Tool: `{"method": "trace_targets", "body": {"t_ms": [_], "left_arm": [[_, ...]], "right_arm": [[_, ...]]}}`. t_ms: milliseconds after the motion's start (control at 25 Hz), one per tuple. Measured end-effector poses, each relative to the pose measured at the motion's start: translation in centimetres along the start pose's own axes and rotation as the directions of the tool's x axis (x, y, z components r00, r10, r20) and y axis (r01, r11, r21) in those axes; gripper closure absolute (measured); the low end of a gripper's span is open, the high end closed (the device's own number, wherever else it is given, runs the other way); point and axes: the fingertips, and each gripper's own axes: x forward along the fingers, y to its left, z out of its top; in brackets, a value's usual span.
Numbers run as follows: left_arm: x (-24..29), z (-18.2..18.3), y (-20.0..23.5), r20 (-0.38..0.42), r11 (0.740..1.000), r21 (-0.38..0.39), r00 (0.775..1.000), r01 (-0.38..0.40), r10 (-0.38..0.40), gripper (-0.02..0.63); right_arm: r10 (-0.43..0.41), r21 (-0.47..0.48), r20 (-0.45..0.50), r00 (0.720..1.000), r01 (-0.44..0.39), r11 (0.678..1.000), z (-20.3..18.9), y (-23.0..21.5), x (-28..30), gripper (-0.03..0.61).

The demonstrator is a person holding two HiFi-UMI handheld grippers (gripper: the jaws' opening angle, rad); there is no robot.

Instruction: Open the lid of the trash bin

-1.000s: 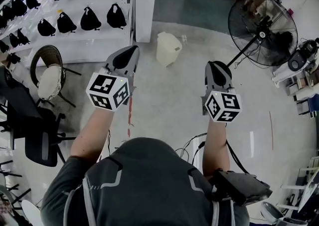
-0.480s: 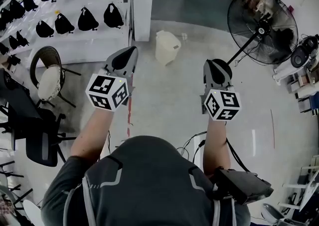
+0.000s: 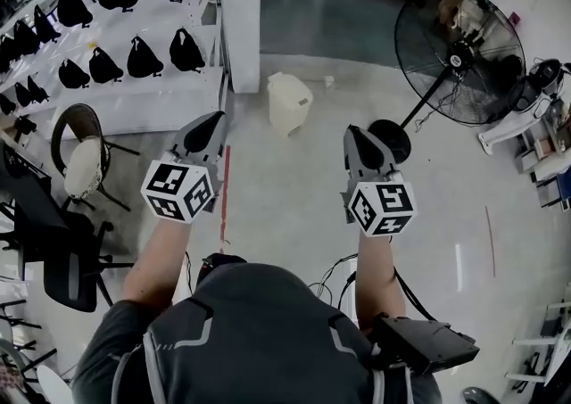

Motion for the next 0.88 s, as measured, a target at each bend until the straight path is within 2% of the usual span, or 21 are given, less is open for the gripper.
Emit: {"method": "trace_targets", "body": {"t_ms": [160, 280, 400, 480, 600, 760, 880], "left_arm": [[1.7, -1.2, -0.8, -0.037, 1.000, 0.025, 0.999, -0.007, 0.008, 0.605], [3.5, -1.7, -1.2, -0.026, 0.999, 0.030, 0.999, 0.040, -0.039, 0.604], [6.6, -1.9, -0.6, -0.039, 0.996, -0.016, 0.995, 0.087, -0.087, 0.604], [9.0, -1.8, 0.5, -0.039, 0.993, -0.046, 0.993, 0.113, -0.114, 0.606], [12.3, -1.2, 2.8, 0.010, 0.987, -0.056, 0.989, 0.148, -0.147, 0.606], [16.8, -0.9, 6.0, 0.007, 0.964, -0.126, 0.971, 0.236, -0.237, 0.606], [20.3, -0.6, 9.7, 0.010, 0.965, -0.105, 0.971, 0.239, -0.240, 0.606]], "right_arm": [[0.010, 0.040, 0.005, 1.000, -0.010, 0.999, -1.1, -1.9, 0.5, 0.551], [0.016, 0.048, -0.006, 1.000, -0.016, 0.999, -2.4, -2.9, 1.5, 0.551], [-0.005, 0.040, -0.021, 1.000, 0.006, 0.999, -3.0, -4.5, 3.4, 0.551], [-0.034, 0.040, -0.030, 0.999, 0.035, 0.999, -3.1, -5.6, 5.2, 0.551], [-0.052, 0.029, -0.046, 0.998, 0.053, 0.998, -3.0, -6.7, 8.3, 0.551], [-0.076, 0.010, -0.075, 0.994, 0.077, 0.997, -2.6, -8.3, 13.1, 0.551], [-0.090, 0.006, -0.083, 0.993, 0.090, 0.996, -2.3, -9.5, 17.7, 0.551]]}}
